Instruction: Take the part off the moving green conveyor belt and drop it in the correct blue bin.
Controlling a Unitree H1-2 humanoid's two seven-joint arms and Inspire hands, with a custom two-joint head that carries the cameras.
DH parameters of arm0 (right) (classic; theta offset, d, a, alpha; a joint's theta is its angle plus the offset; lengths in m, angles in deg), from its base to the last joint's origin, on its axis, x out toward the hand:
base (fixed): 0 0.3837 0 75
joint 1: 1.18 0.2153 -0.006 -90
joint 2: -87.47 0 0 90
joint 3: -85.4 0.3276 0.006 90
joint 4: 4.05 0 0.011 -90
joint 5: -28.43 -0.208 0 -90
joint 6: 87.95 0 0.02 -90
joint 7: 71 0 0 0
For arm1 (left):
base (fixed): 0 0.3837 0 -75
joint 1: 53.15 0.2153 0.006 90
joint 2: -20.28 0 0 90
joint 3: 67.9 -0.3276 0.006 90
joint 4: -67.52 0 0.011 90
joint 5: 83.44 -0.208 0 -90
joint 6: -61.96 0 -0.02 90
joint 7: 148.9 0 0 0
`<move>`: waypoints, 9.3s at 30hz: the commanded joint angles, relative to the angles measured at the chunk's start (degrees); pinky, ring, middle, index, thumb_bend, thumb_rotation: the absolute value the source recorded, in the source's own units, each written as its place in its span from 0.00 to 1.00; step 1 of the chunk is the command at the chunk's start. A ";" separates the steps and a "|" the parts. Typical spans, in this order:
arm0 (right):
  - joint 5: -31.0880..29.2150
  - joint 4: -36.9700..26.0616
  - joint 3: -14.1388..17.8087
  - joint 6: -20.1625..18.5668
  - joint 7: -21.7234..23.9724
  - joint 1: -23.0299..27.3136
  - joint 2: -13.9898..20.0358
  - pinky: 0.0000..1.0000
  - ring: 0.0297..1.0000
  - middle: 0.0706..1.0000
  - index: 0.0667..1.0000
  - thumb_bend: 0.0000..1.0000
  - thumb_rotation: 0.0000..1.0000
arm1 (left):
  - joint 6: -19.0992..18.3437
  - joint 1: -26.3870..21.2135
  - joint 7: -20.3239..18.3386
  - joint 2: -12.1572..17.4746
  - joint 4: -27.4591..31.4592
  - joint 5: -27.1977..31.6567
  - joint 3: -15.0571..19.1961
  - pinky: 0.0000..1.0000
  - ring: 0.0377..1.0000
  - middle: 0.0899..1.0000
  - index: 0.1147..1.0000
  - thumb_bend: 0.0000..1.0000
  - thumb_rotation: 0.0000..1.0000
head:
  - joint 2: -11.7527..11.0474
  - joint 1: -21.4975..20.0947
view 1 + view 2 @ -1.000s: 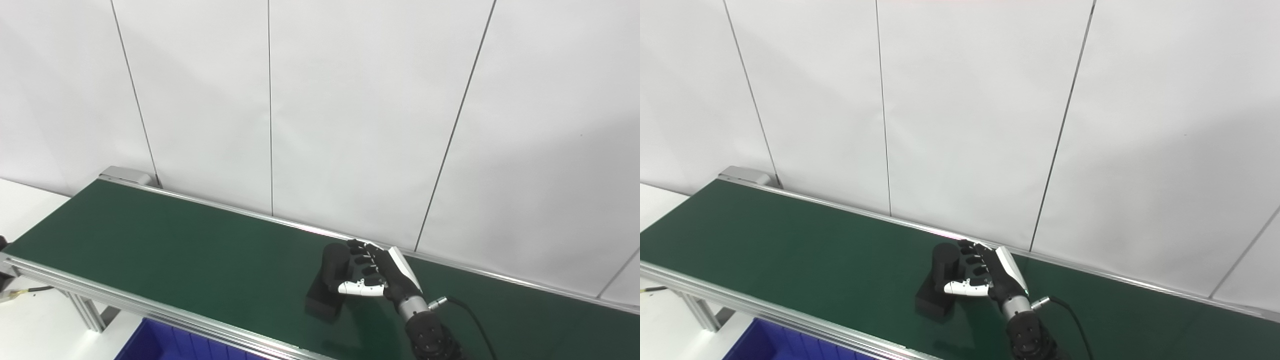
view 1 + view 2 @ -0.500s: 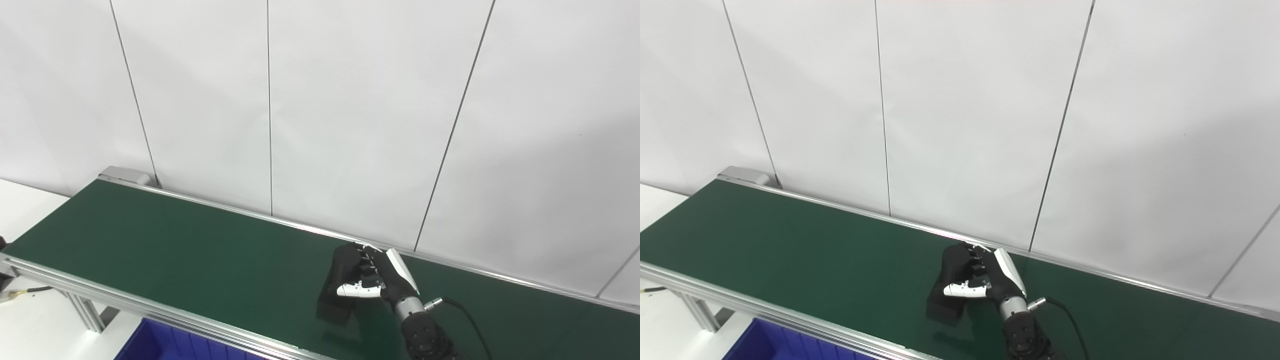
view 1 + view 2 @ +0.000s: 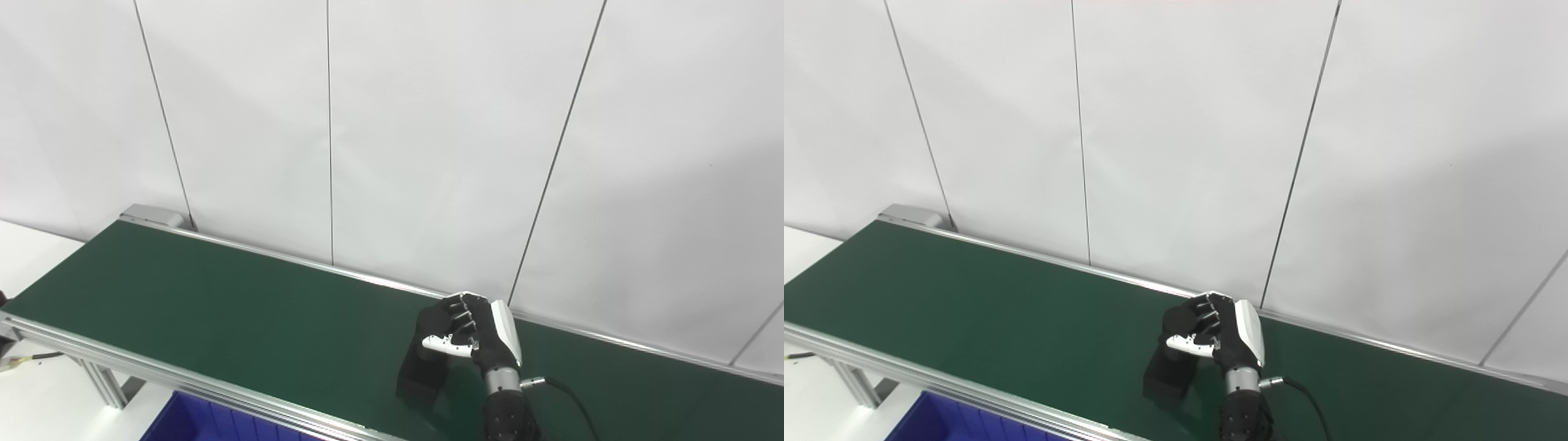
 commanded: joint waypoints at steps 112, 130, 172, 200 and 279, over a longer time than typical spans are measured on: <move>-0.71 -80.19 7.97 -17.25 17.05 -62.63 4.06 0.33 0.42 0.47 0.49 0.50 0.00 | -9.07 2.73 -4.09 9.90 18.58 11.00 3.75 0.65 0.71 0.75 0.79 0.96 0.37 | 21.27 -24.12; 7.89 -68.93 1.09 -14.68 15.39 -55.72 5.03 0.32 0.41 0.46 0.51 0.50 0.00 | -10.78 2.35 -4.59 11.05 19.34 12.04 5.28 0.63 0.70 0.74 0.79 0.99 0.39 | 22.36 -25.14; 12.55 -76.33 4.70 -17.75 11.98 -62.01 7.64 0.33 0.40 0.47 0.51 0.50 0.00 | -13.17 2.17 -5.31 12.17 21.29 12.76 6.70 0.63 0.70 0.74 0.80 0.98 0.41 | 24.28 -26.52; 16.24 -78.18 -0.37 -27.84 25.96 -60.27 12.33 0.72 0.80 0.82 0.80 0.87 0.31 | -13.69 2.40 -5.47 11.95 21.91 12.91 6.84 0.63 0.69 0.74 0.79 0.98 0.40 | 24.34 -26.28; -10.10 -59.63 0.78 9.60 19.12 -60.66 7.36 0.68 0.74 0.76 0.79 0.75 0.51 | -6.97 1.71 -4.14 8.99 12.84 2.90 3.04 0.70 0.76 0.81 0.85 0.87 0.33 | 10.27 -13.47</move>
